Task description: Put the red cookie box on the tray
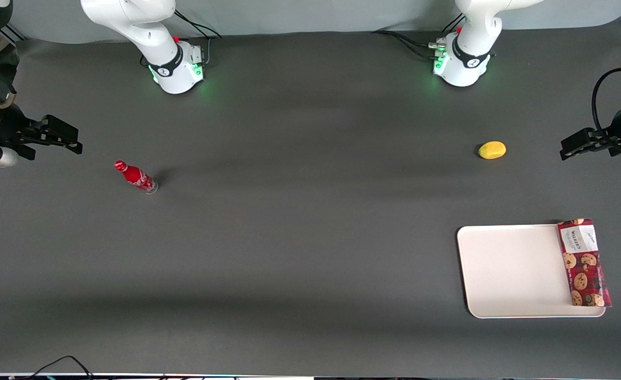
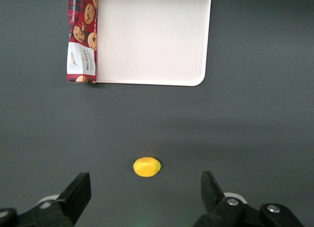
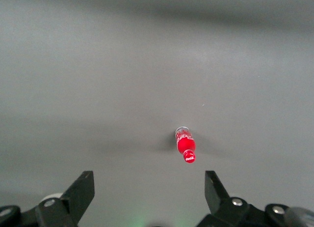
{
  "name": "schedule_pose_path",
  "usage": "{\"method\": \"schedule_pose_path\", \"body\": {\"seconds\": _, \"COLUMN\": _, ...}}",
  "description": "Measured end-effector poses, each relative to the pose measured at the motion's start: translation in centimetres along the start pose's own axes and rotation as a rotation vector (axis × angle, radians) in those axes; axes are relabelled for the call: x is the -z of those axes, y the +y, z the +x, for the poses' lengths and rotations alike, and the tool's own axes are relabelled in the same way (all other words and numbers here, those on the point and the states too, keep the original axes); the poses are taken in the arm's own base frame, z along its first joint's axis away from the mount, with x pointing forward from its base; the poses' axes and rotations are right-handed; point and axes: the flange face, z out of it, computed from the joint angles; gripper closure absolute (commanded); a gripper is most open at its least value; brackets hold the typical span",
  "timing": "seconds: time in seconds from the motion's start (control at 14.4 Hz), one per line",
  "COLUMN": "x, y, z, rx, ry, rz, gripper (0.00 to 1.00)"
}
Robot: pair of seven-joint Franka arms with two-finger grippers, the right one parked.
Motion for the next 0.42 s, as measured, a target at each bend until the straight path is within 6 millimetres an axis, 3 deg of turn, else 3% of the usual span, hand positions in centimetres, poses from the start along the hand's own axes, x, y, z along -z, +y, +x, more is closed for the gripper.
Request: {"method": "schedule_pose_path", "body": {"seconds": 0.42, "x": 0.76, "y": 0.26, "z": -0.85, "rx": -0.030, "ry": 0.011, "rz": -0.008, "gripper": 0.00}}
